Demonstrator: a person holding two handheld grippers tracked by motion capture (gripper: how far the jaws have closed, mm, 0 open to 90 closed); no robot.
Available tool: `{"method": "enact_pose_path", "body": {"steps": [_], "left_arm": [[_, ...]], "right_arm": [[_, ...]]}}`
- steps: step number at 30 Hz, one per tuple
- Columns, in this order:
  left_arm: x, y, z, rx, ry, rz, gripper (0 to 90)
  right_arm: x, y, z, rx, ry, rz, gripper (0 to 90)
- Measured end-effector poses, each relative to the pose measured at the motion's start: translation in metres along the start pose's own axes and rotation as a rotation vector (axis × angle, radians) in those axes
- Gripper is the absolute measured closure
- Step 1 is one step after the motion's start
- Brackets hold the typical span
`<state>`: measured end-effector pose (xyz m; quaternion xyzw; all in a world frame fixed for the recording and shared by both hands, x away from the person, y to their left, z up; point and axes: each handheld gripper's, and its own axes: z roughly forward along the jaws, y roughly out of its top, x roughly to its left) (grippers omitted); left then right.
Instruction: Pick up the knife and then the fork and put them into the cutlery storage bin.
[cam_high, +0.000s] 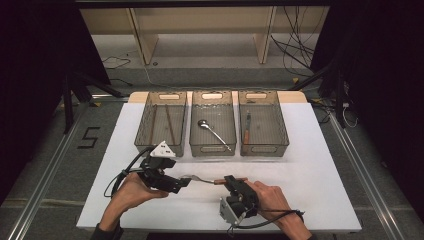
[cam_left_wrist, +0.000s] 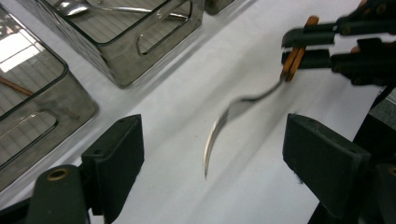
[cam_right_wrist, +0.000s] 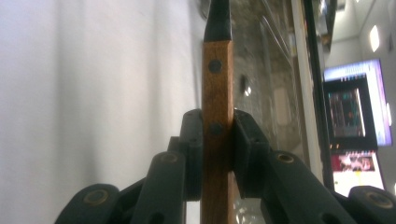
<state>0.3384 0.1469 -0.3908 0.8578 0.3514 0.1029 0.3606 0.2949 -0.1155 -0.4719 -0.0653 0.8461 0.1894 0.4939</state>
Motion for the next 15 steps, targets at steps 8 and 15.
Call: {"method": "enact_pose_path", "body": {"steps": [8, 15], "left_arm": [[0.007, -0.015, 0.003, -0.053, 0.041, -0.008, 19.1], [0.009, -0.029, 0.010, -0.108, 0.068, -0.015, 19.1]], "right_arm": [[-0.027, -0.019, 0.002, 0.031, -0.006, 0.145, 76.3], [-0.052, -0.031, 0.005, 0.059, 0.018, 0.320, 76.3]]}}
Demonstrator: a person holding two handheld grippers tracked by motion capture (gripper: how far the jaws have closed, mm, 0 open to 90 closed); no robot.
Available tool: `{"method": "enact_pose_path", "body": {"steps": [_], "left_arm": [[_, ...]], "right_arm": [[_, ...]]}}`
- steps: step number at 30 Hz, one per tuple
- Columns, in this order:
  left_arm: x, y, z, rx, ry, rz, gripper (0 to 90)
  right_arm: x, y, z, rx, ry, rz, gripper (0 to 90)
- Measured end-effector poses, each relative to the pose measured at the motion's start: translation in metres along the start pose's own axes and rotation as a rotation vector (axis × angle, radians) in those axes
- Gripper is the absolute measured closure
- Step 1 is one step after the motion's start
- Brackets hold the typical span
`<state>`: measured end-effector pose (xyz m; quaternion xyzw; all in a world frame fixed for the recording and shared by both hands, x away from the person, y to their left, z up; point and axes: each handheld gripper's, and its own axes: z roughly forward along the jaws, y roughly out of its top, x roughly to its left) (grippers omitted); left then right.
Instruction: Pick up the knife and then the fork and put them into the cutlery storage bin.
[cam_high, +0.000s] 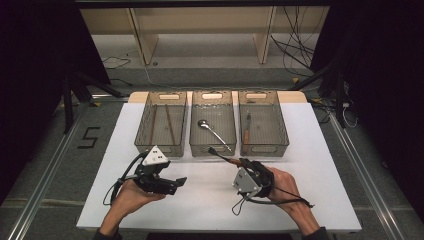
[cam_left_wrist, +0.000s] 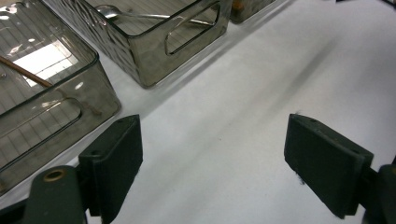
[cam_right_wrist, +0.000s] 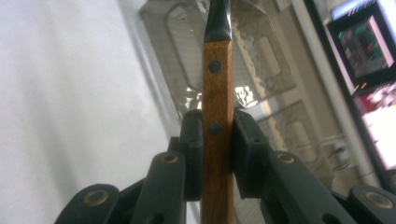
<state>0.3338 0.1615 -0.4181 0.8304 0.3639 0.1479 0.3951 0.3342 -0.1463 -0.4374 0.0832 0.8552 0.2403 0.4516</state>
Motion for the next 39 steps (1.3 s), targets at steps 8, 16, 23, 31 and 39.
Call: {"method": "enact_pose_path", "body": {"steps": [8, 16, 23, 31, 39], "left_arm": [[-0.001, -0.013, 0.002, -0.044, 0.013, -0.024, 18.7], [0.000, -0.024, 0.002, -0.072, 0.026, -0.037, 18.3], [-0.002, -0.028, 0.005, -0.069, 0.028, -0.042, 18.1], [-0.003, -0.032, 0.005, -0.081, 0.033, -0.044, 17.9], [-0.003, -0.035, 0.006, -0.098, 0.032, -0.046, 17.8]], "right_arm": [[-0.046, -0.009, 0.009, 0.017, 0.087, 0.312, 76.4], [-0.090, -0.022, 0.027, 0.052, 0.154, 0.603, 76.3], [-0.118, -0.032, 0.050, 0.109, 0.174, 0.760, 76.4], [-0.128, -0.046, 0.074, 0.159, 0.178, 0.840, 76.3], [-0.137, -0.049, 0.088, 0.197, 0.160, 0.887, 76.3]]}}
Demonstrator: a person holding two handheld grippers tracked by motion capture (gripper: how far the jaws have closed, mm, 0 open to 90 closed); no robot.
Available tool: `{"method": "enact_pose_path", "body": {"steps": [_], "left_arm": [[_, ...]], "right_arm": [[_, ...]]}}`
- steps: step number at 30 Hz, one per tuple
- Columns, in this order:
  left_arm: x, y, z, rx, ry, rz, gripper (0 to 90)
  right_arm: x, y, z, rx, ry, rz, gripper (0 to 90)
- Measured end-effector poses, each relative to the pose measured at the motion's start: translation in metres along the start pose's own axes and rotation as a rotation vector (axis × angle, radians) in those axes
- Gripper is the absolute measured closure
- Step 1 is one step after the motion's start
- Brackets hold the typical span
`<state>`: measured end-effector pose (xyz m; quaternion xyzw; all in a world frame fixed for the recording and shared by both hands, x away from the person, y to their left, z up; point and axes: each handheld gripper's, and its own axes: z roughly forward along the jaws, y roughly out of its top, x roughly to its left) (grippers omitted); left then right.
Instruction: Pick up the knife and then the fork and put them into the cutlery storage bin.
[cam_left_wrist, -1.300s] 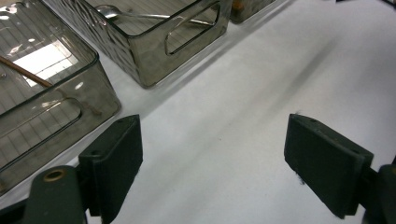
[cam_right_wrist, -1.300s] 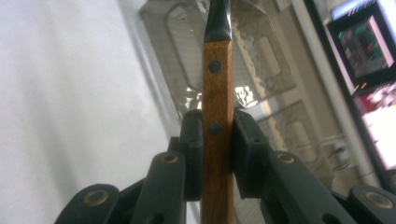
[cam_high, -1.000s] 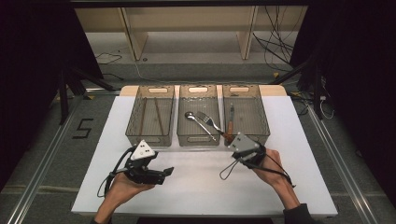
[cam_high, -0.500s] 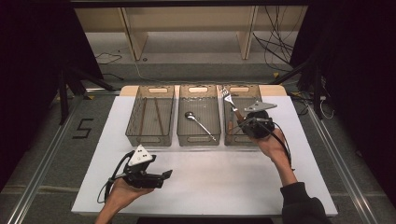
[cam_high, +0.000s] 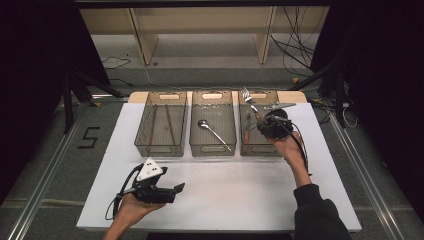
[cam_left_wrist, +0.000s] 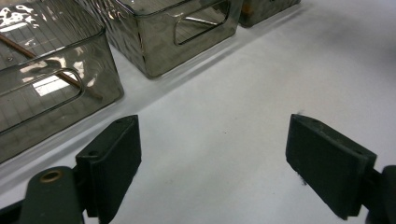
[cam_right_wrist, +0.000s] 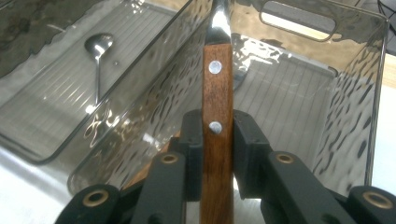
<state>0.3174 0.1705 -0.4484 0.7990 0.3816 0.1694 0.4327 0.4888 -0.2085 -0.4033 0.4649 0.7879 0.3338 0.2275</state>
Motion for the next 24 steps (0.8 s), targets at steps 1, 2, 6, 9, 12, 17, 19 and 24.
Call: {"method": "enact_pose_path", "body": {"steps": [1, 2, 6, 9, 12, 17, 19, 24], "left_arm": [[0.000, 0.000, 0.000, -0.001, 0.000, -0.001, 17.8], [0.000, 0.000, 0.000, -0.001, -0.001, -0.004, 17.7], [0.000, -0.001, 0.001, 0.000, -0.001, -0.001, 17.7], [0.000, -0.001, 0.001, 0.002, -0.002, -0.002, 17.7], [0.000, -0.001, 0.001, 0.009, -0.003, -0.006, 17.5], [0.000, -0.001, 0.002, 0.009, -0.003, -0.009, 17.4], [0.000, -0.001, 0.002, 0.006, -0.002, -0.011, 17.3], [0.001, -0.001, 0.001, 0.000, -0.009, -0.022, 17.3]], "right_arm": [[-0.001, 0.001, 0.001, 0.003, -0.002, 0.008, 76.2], [-0.001, 0.002, 0.002, 0.008, -0.004, 0.015, 76.2], [-0.005, 0.001, 0.012, 0.035, -0.015, 0.060, 76.0], [-0.007, 0.000, 0.018, 0.064, -0.020, 0.079, 74.7], [-0.010, 0.000, 0.020, 0.063, -0.009, 0.104, 56.1], [-0.008, -0.001, 0.012, 0.049, 0.020, 0.086, 40.5], [-0.005, -0.001, 0.005, 0.027, 0.036, 0.075, 37.8], [0.007, -0.005, -0.015, -0.049, 0.108, 0.042, 34.5]]}}
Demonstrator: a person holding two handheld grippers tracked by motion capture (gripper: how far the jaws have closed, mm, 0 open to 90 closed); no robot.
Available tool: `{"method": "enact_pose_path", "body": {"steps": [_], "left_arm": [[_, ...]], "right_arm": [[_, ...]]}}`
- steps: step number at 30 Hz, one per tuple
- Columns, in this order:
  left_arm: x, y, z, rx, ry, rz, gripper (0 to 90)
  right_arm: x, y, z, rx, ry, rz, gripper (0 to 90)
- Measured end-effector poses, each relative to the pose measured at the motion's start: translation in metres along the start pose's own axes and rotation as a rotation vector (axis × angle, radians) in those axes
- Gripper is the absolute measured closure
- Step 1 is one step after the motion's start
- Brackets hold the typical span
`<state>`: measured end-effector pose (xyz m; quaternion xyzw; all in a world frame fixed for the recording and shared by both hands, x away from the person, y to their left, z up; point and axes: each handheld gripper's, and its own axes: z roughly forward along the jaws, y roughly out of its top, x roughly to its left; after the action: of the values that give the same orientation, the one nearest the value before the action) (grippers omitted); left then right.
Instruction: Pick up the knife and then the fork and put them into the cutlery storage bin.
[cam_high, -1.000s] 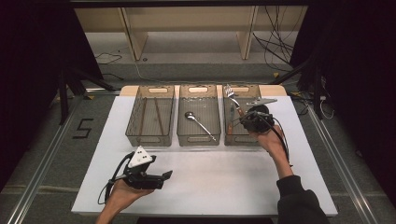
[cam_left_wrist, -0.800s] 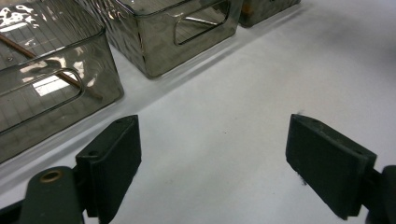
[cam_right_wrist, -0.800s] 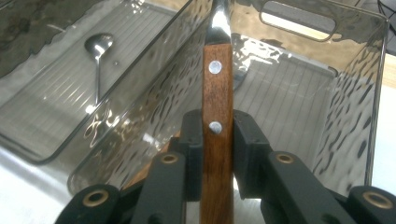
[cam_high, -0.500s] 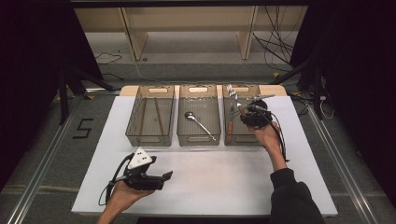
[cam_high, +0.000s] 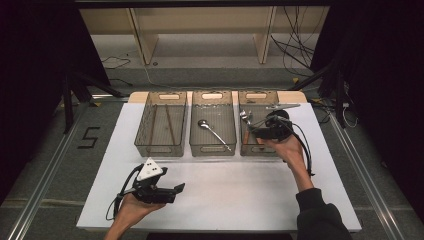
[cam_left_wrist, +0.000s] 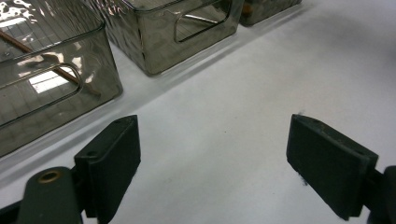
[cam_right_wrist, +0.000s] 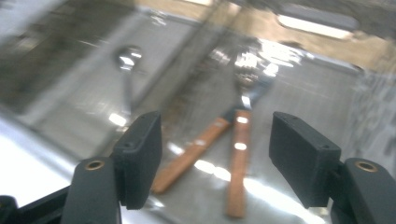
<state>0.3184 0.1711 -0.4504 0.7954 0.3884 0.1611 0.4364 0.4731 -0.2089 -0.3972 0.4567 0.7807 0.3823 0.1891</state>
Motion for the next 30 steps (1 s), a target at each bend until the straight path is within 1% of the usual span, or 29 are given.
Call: {"method": "enact_pose_path", "body": {"steps": [1, 2, 3, 4, 6, 11, 14, 17, 21, 23, 24, 27, 30], "left_arm": [[0.001, 0.000, -0.001, -0.001, 0.001, 0.000, 17.3], [0.001, 0.000, -0.001, -0.006, 0.001, -0.004, 17.2], [0.002, 0.000, -0.001, -0.008, -0.001, -0.008, 17.2], [0.003, 0.000, -0.002, -0.013, -0.002, -0.015, 17.2], [0.005, -0.001, -0.003, -0.018, -0.001, -0.023, 17.2], [0.010, -0.003, -0.006, -0.032, -0.001, -0.040, 17.2], [0.011, -0.004, -0.006, -0.040, -0.007, -0.054, 17.2], [0.012, -0.005, -0.007, -0.044, -0.008, -0.056, 17.2], [0.014, -0.006, -0.007, -0.050, -0.015, -0.070, 17.2], [0.015, -0.007, -0.007, -0.050, -0.016, -0.072, 17.2], [0.015, -0.008, -0.007, -0.051, -0.017, -0.077, 17.2], [0.016, -0.009, -0.007, -0.056, -0.020, -0.078, 17.2], [0.017, -0.011, -0.008, -0.058, -0.024, -0.082, 17.2]], "right_arm": [[0.002, -0.001, -0.003, -0.013, 0.007, -0.003, 34.2], [0.006, -0.004, -0.007, -0.033, 0.025, -0.005, 34.0], [0.009, -0.006, -0.010, -0.045, 0.046, -0.006, 33.3], [0.012, -0.008, -0.012, -0.051, 0.057, -0.012, 32.7], [0.021, -0.016, -0.021, -0.082, 0.079, -0.025, 31.5], [0.036, -0.038, -0.042, -0.143, 0.144, -0.032, 28.7], [0.043, -0.053, -0.052, -0.162, 0.158, -0.044, 27.6], [0.048, -0.068, -0.058, -0.181, 0.173, -0.043, 26.7], [0.051, -0.084, -0.064, -0.196, 0.196, -0.036, 25.3], [0.053, -0.091, -0.066, -0.205, 0.199, -0.046, 24.9], [0.054, -0.094, -0.067, -0.204, 0.198, -0.042, 24.6], [0.055, -0.103, -0.072, -0.229, 0.208, -0.032, 24.2], [0.059, -0.111, -0.075, -0.238, 0.207, -0.043, 23.1]]}}
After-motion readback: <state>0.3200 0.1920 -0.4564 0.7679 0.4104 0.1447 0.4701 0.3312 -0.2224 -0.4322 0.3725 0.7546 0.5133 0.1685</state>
